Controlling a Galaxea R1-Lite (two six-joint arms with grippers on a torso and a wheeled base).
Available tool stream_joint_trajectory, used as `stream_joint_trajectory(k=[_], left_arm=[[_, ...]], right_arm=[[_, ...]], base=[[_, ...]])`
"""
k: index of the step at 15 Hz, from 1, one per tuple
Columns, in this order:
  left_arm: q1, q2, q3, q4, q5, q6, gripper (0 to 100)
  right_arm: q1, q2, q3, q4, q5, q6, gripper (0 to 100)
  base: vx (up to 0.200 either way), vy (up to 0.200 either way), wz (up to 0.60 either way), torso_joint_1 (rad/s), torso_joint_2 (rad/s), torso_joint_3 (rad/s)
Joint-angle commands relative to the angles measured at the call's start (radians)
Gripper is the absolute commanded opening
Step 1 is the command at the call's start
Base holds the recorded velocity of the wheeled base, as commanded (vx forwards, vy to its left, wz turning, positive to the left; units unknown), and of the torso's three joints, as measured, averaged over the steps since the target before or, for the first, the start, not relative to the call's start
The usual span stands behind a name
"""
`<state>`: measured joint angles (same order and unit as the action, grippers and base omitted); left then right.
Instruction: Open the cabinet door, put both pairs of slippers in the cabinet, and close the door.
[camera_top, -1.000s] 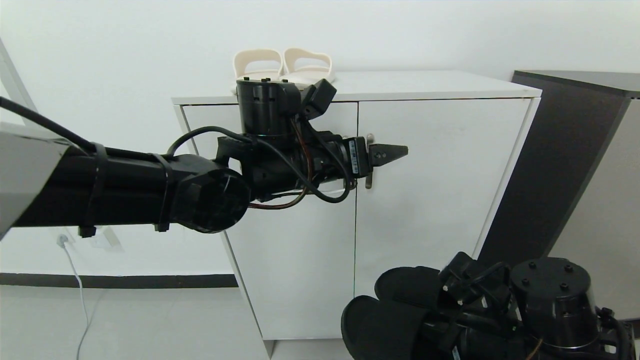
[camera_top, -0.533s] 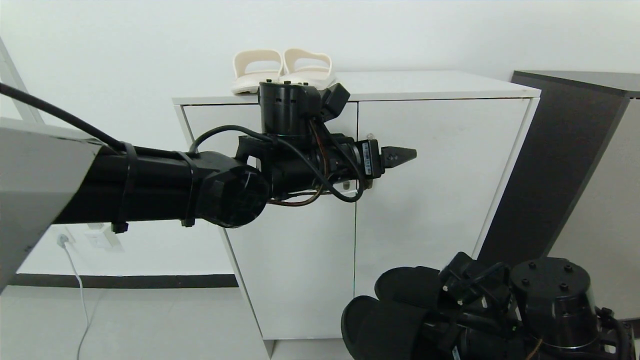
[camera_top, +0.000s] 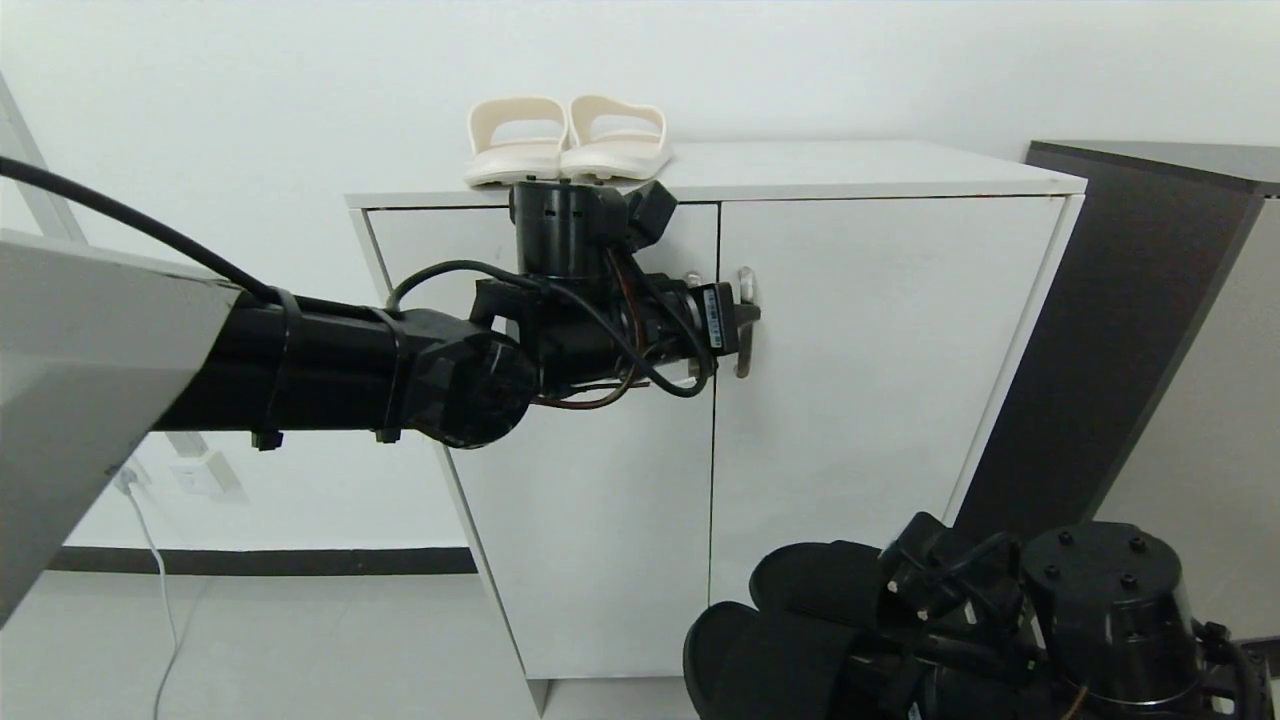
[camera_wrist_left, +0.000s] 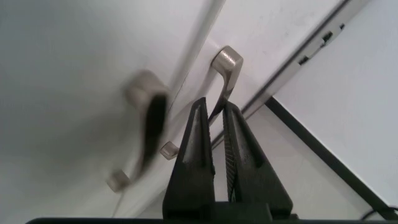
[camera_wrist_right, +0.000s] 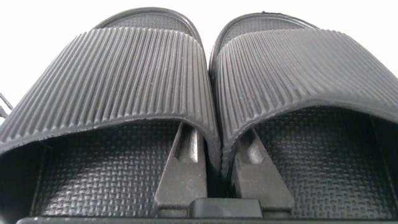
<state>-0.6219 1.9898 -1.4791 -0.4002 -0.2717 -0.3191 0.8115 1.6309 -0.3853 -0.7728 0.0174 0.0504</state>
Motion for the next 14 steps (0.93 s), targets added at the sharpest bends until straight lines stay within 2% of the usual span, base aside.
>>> stream_joint_trajectory(k=[1,4,5,6,9,12,14], left_arm=[[-0.001,-0.017,0.039,-0.023,-0.003,-0.001,0],[-0.018,-0.068,0.174,-0.141,-0.014,-0.006,0],[-0.024,-0.078,0.189,-0.147,-0.014,-0.005,0],[-0.042,-0.118,0.252,-0.166,-0.015,-0.005,0],[-0.084,-0.190,0.330,-0.169,-0.009,-0.008,0],[-0.084,-0.281,0.418,-0.170,-0.007,-0.008,0],[-0.061,-0.310,0.445,-0.170,-0.006,-0.008,0]], right_arm=[[0.003,-0.006,0.005,0.000,0.027,0.000,0],[0.003,-0.043,0.037,-0.006,0.118,0.000,0],[0.003,-0.049,0.043,-0.008,0.130,0.000,0],[0.005,-0.069,0.060,-0.011,0.173,-0.003,0],[0.005,-0.074,0.063,-0.011,0.180,-0.017,0],[0.009,-0.075,0.068,-0.011,0.180,-0.018,0],[0.020,-0.075,0.075,-0.011,0.179,-0.037,0]], base=[[0.000,0.000,0.00,0.000,0.00,0.000],[0.000,0.000,0.00,0.000,0.00,0.000],[0.000,0.000,0.00,0.000,0.00,0.000],[0.000,0.000,0.00,0.000,0.00,0.000],[0.000,0.000,0.00,0.000,0.00,0.000],[0.000,0.000,0.00,0.000,0.00,0.000],[0.000,0.000,0.00,0.000,0.00,0.000]])
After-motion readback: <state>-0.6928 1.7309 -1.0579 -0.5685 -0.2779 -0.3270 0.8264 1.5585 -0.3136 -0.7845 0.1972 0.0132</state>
